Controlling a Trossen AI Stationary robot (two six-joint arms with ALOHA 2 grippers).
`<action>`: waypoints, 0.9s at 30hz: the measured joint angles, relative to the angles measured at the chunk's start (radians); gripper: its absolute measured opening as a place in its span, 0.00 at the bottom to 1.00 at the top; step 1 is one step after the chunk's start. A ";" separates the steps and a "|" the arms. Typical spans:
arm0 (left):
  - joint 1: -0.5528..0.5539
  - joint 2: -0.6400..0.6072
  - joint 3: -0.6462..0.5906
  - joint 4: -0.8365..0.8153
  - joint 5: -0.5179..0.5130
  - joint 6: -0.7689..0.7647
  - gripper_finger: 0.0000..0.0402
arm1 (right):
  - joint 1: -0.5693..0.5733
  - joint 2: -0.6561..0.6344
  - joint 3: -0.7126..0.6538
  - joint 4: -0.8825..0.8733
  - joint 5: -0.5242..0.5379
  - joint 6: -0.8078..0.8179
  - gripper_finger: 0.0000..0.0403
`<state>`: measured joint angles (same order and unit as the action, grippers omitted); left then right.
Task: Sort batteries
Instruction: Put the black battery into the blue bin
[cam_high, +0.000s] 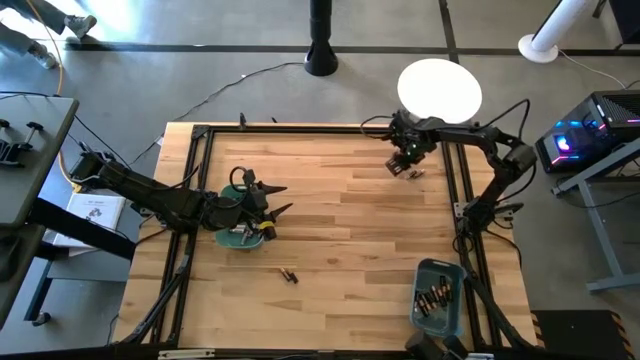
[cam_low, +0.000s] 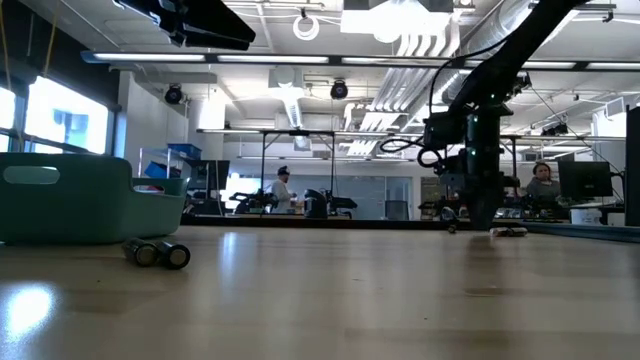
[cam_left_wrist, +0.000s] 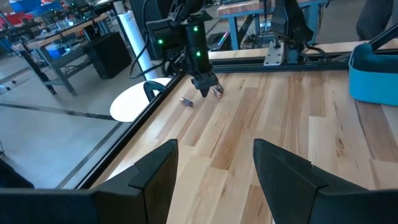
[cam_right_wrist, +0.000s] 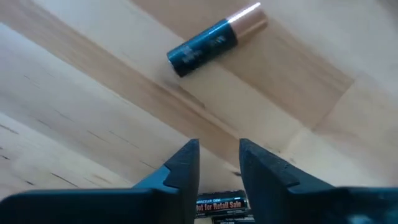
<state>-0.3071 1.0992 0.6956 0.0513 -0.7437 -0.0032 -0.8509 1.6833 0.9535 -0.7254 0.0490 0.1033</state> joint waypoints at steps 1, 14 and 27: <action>0.000 0.000 0.000 0.000 0.000 0.000 0.50 | 0.000 -0.004 0.007 -0.002 0.000 -0.006 0.28; 0.026 0.000 0.000 -0.001 0.000 -0.003 0.50 | 0.019 -0.008 0.077 -0.250 -0.032 -0.334 0.60; 0.026 0.000 0.000 -0.002 0.007 -0.003 0.50 | 0.164 -0.008 0.077 -0.254 0.030 -0.608 0.60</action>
<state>-0.2810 1.0992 0.6956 0.0498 -0.7368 -0.0059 -0.6867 1.6756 1.0309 -0.9795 0.0792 -0.5046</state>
